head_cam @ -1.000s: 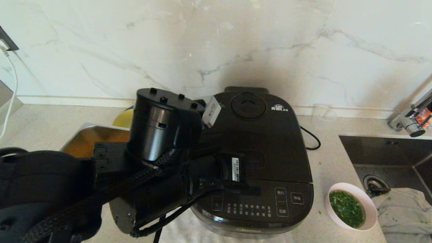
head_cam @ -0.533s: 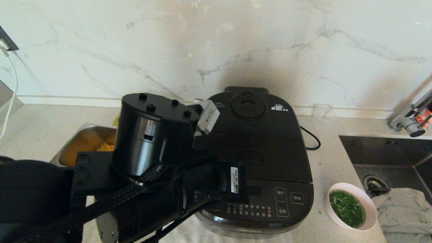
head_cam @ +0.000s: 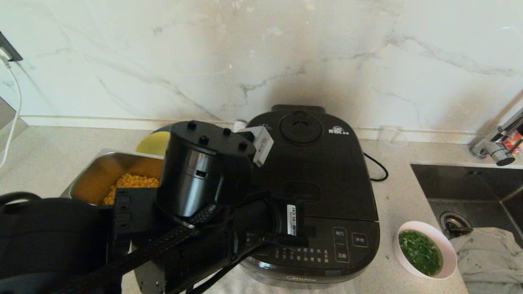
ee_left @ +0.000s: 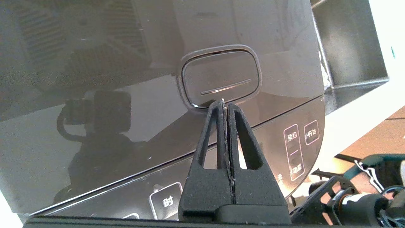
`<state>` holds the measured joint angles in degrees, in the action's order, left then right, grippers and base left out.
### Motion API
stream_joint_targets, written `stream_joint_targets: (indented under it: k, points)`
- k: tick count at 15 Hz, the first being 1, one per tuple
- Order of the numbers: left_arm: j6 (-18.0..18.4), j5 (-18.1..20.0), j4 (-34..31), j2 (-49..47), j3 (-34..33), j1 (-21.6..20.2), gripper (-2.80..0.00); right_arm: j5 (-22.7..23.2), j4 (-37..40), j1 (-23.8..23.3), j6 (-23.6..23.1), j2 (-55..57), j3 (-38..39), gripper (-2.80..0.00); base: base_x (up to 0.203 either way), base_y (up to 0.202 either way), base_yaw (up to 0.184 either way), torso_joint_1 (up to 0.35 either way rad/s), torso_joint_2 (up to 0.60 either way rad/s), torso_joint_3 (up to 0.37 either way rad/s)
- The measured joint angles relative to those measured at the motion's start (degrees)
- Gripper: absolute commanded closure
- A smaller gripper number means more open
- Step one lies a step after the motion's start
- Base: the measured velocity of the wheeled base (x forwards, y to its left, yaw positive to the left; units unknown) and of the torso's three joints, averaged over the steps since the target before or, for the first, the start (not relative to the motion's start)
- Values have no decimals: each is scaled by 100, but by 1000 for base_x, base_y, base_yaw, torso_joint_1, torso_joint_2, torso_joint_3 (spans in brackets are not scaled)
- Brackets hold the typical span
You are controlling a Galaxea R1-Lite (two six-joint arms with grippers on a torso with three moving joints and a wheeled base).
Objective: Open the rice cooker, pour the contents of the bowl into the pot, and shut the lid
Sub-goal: Open the rice cooker
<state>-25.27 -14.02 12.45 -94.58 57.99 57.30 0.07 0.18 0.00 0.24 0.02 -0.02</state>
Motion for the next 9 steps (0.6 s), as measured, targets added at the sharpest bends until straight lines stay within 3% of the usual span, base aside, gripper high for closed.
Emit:
stream_joint_targets:
  k: [5, 9]
  points:
    - [4, -15, 36, -104, 39, -7, 0, 0, -2, 0, 0, 0, 0, 0, 0, 0, 0, 0, 0, 0]
    - [5, -234, 31, -137, 27, -57, 0, -2, 0, 0, 0, 0, -2, 0, 0, 0, 0, 0, 0, 0]
